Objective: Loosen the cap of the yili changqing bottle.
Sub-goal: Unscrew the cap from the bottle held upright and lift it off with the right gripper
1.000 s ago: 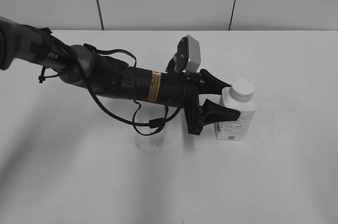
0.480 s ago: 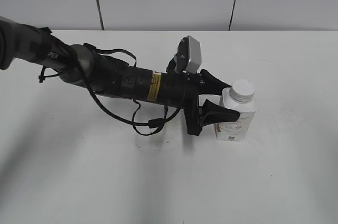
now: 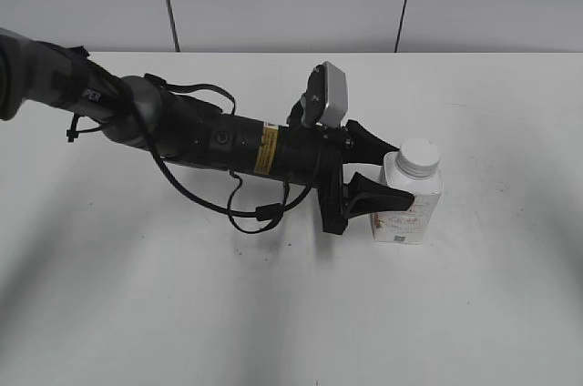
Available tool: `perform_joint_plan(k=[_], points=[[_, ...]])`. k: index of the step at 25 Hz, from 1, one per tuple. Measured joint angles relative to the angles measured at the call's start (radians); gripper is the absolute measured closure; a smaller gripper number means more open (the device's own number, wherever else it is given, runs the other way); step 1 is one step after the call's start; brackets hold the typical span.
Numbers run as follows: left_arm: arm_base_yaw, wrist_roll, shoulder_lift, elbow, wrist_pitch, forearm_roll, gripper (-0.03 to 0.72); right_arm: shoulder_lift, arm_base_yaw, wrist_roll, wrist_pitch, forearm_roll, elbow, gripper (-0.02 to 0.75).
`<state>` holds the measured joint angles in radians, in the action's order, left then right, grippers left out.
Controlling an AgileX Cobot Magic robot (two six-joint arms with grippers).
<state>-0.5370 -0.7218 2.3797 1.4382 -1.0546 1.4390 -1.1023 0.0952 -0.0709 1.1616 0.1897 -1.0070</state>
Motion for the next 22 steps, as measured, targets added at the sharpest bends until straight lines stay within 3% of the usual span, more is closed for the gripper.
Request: perform_joint_plan(k=[15, 22], points=[[0.0, 0.0, 0.0, 0.0, -0.001, 0.005, 0.255, -0.418, 0.007, 0.002, 0.05, -0.01, -0.267, 0.206], [0.0, -0.001, 0.0, 0.0, 0.001, 0.005, 0.255, -0.518, 0.158, 0.053, 0.053, -0.07, -0.389, 0.206]])
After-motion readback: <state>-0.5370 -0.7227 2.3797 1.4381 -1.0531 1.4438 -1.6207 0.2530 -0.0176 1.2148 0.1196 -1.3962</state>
